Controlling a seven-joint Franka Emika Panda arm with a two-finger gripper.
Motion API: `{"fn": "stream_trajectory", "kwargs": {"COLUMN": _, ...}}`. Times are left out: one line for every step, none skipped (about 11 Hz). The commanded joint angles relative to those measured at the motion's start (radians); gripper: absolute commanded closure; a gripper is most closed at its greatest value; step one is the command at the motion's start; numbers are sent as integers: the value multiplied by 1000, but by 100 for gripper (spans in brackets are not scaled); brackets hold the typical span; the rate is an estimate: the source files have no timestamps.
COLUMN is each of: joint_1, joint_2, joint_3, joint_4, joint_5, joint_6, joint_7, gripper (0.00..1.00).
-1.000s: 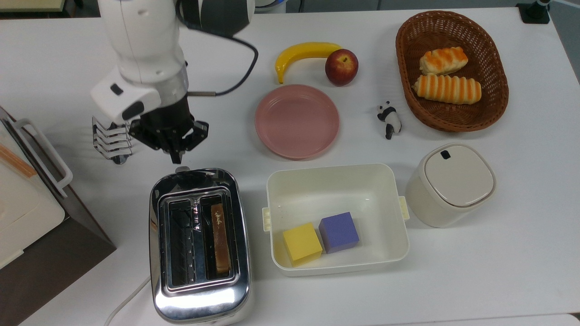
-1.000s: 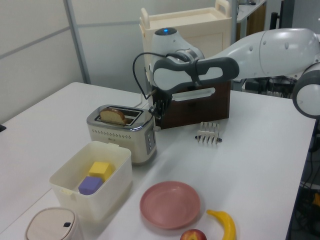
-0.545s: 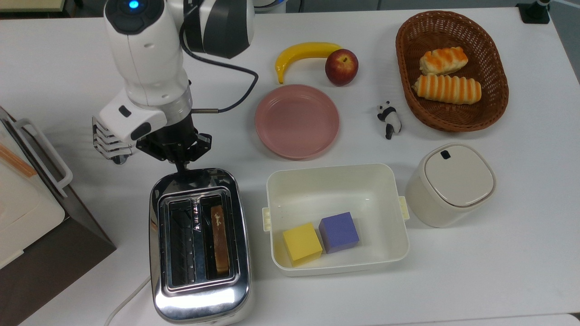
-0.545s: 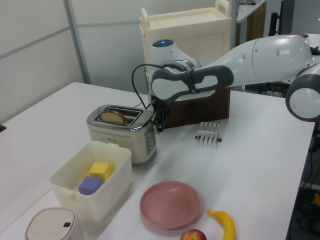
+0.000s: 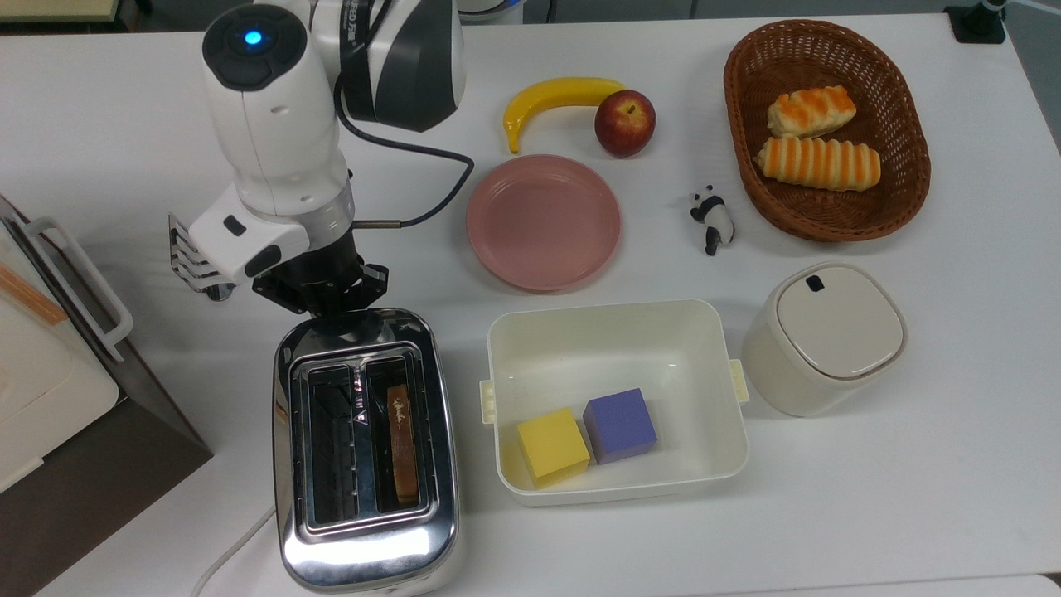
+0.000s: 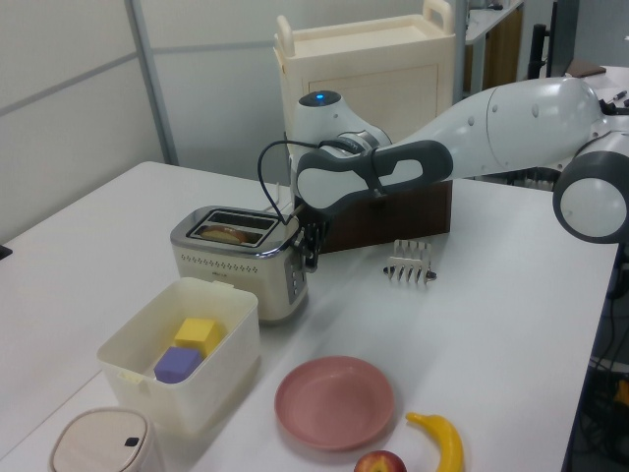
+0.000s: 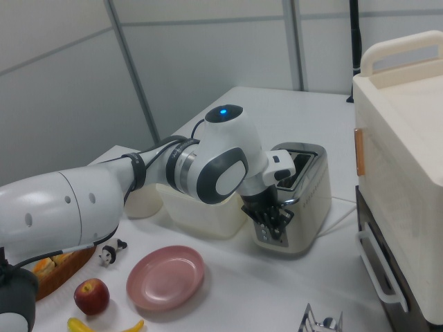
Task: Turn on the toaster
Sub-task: 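Press the toaster lever down with the gripper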
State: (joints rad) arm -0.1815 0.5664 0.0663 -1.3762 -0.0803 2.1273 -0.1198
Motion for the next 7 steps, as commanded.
{"fn": "stream_trajectory", "kwargs": {"joint_1": 5, "joint_2": 17, "joint_3": -8, "joint_4": -18, "joint_5": -16, "joint_6": 43, "joint_7": -18, "gripper": 100}}
{"fn": "stream_trajectory", "kwargs": {"joint_1": 5, "joint_2": 23, "joint_3": -10, "joint_4": -18, "joint_5": -19, "joint_6": 43, "joint_7": -18, "gripper": 100}}
{"fn": "stream_trajectory", "kwargs": {"joint_1": 5, "joint_2": 32, "joint_3": -10, "joint_4": -18, "joint_5": -25, "joint_6": 43, "joint_7": -18, "gripper": 100}}
{"fn": "stream_trajectory", "kwargs": {"joint_1": 7, "joint_2": 39, "joint_3": -10, "joint_4": -18, "joint_5": -41, "joint_6": 43, "joint_7": -17, "gripper": 100}}
{"fn": "stream_trajectory", "kwargs": {"joint_1": 7, "joint_2": 43, "joint_3": -10, "joint_4": -20, "joint_5": -47, "joint_6": 43, "joint_7": -17, "gripper": 100}}
{"fn": "stream_trajectory", "kwargs": {"joint_1": 8, "joint_2": 55, "joint_3": -10, "joint_4": -21, "joint_5": -49, "joint_6": 43, "joint_7": -17, "gripper": 100}}
{"fn": "stream_trajectory", "kwargs": {"joint_1": 10, "joint_2": 61, "joint_3": -10, "joint_4": -21, "joint_5": -52, "joint_6": 43, "joint_7": -17, "gripper": 100}}
